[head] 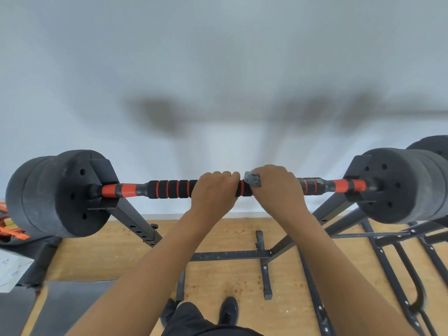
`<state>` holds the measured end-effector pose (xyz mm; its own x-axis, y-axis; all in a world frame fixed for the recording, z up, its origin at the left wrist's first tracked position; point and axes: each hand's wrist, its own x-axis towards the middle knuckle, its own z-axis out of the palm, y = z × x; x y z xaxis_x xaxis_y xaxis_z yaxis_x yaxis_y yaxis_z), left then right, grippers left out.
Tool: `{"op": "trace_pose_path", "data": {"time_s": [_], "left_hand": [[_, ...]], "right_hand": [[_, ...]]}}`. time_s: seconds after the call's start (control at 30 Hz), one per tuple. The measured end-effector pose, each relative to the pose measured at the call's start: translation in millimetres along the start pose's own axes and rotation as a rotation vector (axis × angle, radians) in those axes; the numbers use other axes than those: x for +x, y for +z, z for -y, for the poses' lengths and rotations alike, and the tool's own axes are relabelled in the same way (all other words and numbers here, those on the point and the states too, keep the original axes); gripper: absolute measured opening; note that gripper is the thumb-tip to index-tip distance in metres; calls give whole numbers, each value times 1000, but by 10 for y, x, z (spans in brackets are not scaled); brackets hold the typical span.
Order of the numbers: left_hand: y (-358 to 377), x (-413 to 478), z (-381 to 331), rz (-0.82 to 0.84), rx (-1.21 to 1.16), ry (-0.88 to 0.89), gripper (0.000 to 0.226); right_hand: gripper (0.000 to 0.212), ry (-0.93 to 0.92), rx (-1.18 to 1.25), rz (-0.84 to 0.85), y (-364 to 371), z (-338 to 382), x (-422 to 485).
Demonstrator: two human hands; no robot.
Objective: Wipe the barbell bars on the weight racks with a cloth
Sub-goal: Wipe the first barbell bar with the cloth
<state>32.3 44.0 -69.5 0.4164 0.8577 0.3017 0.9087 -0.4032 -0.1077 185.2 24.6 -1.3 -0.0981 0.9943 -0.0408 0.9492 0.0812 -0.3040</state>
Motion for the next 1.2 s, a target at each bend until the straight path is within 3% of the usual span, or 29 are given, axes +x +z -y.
{"op": "trace_pose_path", "data": {"time_s": [0.13,0.2,0.3,0.37,0.4,0.43,0.5,0.6,0.73,0.9,1.07,1.2], "left_hand": [[-73,113,31,232,-32,-38,30],[-134,216,42,353,-100,-70,24],[-226,463,190,768,-427,-101,19],[-281,589,289,1026,-638,-67,33],[-308,616,311,1075,-675,-40,39],[-323,615,311,1053,-663,-18,42],[-314,511,249,824,-489,-21,42],[-202,203,60,307,-111,-33,36],[17,-2,-83,6,3,-30,33],[-105,186,-32,245,-77,-63,34],[-200,455,134,720,-405,-102,47],[-275,603,232,1077,-751,-101,41]], "right_hand": [[13,1,-42,-76,120,-73,-231],[24,-14,-71,-51,154,-124,-298],[56,-36,-86,30,74,-114,-421],[56,-38,-117,55,32,-108,-447],[50,-40,-109,59,-5,-100,-414],[37,-32,-78,53,-15,-104,-340],[15,10,13,42,-74,-104,-167],[27,65,102,-26,-127,-113,126],[23,116,72,60,-73,-81,190],[13,78,-52,48,89,-42,-48],[65,-65,-85,-15,224,-97,-500],[74,-79,-68,-26,295,-159,-720]]}}
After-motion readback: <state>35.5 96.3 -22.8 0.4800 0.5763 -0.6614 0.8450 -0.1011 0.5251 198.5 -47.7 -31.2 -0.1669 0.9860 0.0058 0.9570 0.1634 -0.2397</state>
